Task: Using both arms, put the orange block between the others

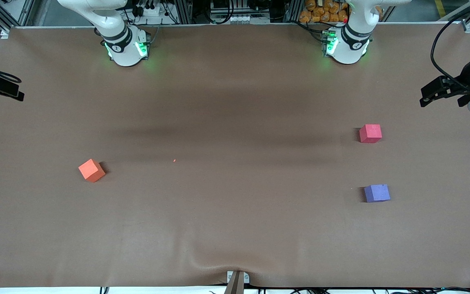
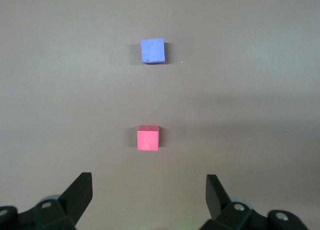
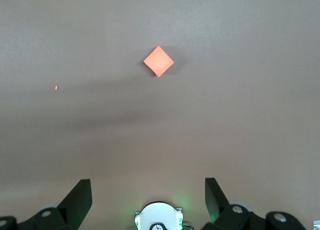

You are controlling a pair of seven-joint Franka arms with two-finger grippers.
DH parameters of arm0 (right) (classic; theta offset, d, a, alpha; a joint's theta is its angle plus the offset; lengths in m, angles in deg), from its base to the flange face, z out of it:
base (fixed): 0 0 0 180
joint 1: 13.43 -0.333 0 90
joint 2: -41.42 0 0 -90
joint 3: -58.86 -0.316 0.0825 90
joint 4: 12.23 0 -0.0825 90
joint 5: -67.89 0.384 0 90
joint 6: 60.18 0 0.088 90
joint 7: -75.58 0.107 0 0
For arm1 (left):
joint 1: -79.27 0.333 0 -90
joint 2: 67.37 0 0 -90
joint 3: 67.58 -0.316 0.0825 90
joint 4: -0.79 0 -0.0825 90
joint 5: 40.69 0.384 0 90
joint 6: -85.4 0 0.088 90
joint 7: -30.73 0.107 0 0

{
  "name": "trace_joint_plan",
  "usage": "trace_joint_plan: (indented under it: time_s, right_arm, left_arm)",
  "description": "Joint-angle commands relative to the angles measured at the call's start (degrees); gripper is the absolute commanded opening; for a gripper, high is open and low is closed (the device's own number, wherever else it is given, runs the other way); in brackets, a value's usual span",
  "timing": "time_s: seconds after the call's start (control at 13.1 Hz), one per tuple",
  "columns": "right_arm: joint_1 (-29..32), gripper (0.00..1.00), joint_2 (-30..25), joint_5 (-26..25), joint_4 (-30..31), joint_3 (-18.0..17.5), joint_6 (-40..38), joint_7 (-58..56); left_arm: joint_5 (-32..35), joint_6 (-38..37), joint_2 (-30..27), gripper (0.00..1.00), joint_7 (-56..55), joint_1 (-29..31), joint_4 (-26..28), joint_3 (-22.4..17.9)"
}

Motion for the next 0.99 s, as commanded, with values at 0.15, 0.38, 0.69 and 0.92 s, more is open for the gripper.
trace_joint_plan:
  time_s: [0.15,0.38,0.69,0.92]
  right_arm:
    - [-2.5,1.00,3.6,-0.4,-0.6,0.1,-1.1,1.0]
    - [-3.1,1.00,6.7,-0.4,-0.6,0.1,-3.1,1.3]
    - [-3.5,1.00,10.7,-0.3,-0.6,0.1,-2.4,1.1]
    - [-3.0,1.00,15.5,-0.2,-0.6,0.1,-1.9,0.7]
  left_arm:
    - [0.1,-1.1,0.5,1.00,-0.2,0.0,-1.0,0.1]
    - [0.1,-1.1,0.5,1.00,-0.2,0.1,-0.9,0.1]
    - [0.1,-1.0,0.9,1.00,-0.2,0.1,-0.9,0.2]
    - [0.1,-1.0,0.9,1.00,-0.2,0.0,-0.9,0.2]
